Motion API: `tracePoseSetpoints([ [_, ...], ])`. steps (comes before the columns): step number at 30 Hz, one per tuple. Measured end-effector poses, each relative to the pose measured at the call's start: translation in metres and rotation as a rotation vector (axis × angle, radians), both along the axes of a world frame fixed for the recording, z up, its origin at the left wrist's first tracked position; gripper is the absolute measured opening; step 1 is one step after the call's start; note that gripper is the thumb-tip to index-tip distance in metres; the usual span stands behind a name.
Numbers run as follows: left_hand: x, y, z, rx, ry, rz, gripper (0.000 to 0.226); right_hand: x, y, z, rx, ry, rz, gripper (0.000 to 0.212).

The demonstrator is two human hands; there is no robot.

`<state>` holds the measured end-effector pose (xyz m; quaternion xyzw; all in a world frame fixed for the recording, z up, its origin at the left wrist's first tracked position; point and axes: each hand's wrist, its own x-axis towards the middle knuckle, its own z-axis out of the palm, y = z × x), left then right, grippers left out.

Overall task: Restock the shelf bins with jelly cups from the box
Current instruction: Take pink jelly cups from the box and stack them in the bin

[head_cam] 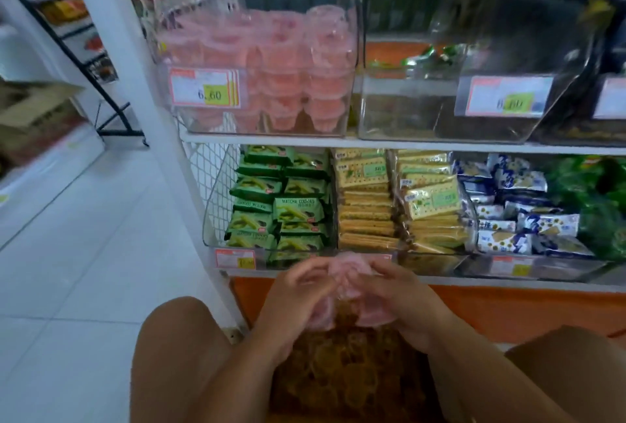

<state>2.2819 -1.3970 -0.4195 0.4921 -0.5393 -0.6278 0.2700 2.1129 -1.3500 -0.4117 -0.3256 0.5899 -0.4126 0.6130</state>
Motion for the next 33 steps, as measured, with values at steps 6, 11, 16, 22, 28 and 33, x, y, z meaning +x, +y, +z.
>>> tracePoseSetpoints([
  [6,0.008,-0.020,0.096,-0.320,0.064,-0.013,0.018,0.003,-0.022,0.101,-0.202,0.123,-0.046,0.017],
  [11,0.023,-0.055,0.181,-0.496,0.204,0.105,0.017,-0.002,-0.063,0.196,-0.481,0.313,-0.133,0.010],
  [16,0.041,-0.097,0.246,-0.672,0.201,0.156,0.016,-0.011,-0.130,0.278,-0.744,0.729,-0.102,0.004],
  [22,0.063,-0.136,0.257,-0.651,0.137,0.274,0.021,-0.020,-0.250,0.314,-0.645,0.922,-0.056,0.016],
  [28,0.078,-0.152,0.249,-0.644,0.055,0.307,0.029,0.008,-0.354,0.316,-0.465,1.026,0.139,0.017],
  [33,0.096,-0.162,0.245,-0.656,-0.017,0.283,0.033,0.039,-0.407,0.305,-0.337,1.186,0.365,0.003],
])
